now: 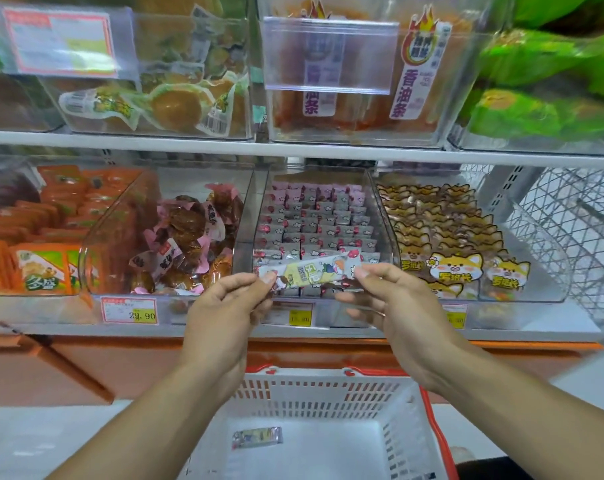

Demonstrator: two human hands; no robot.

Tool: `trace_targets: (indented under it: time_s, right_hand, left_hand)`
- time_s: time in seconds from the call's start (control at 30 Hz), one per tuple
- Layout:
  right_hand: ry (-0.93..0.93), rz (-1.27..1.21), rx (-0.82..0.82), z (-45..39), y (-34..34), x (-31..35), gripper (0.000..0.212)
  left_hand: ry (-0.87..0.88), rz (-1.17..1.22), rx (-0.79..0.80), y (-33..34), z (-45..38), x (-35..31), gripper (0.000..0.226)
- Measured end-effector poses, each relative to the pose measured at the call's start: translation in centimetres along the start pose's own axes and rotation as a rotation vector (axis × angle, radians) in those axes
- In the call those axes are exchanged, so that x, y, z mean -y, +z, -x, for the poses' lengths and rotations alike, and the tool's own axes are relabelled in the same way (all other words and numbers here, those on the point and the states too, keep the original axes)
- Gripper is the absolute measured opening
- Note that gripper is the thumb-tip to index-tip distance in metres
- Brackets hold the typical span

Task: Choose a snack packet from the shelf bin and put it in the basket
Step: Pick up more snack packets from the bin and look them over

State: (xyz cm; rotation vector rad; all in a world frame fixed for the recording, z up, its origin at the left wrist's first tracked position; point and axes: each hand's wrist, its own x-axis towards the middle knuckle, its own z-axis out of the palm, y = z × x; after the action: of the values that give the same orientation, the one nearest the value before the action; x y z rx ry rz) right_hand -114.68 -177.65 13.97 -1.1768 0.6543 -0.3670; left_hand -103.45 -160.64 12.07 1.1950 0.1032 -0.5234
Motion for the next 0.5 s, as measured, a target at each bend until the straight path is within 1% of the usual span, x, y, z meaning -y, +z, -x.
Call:
trace_targets:
  time_s: [0.1,0.17,0.23,0.33,0.37,0.43,0.5]
  right_hand:
    - [-0.002,0.001,-0.002,0.05,-0.24,0.15,0.006]
    - [0.012,-0.006,-0.011,0.00,-0.47,0.17,0.007]
    - [0.010,-0.010,-0.006,-0.09,-0.70,0.27,0.008]
    - [0.002,-0.021,0.014,-0.12,-0.83,0.45,0.009]
    - [0.000,-0.020,0.017,-0.11,-0.85,0.44,0.009]
    - [0.000,-0.025,0.017,-0.04,-0.76,0.33,0.010]
    - [0.005,-0.051,0.009,0.11,-0.55,0.13,0.010]
  left_hand:
    - [-0.065,0.045,0.062,0.10,-0.08,-0.19,0.053]
    - [-0.140,0.122,0.104,0.21,-0.14,-0.40,0.058]
    - [-0.193,0.170,0.148,0.34,-0.18,-0.59,0.052]
    - [-0.194,0.180,0.171,0.30,-0.25,-0.70,0.018]
    - [-0.183,0.185,0.163,0.30,-0.23,-0.77,0.013]
    - [-0.152,0.196,0.137,0.27,-0.27,-0.87,0.016]
    - [-0.119,0.187,0.105,0.32,-0.21,-0.92,0.028]
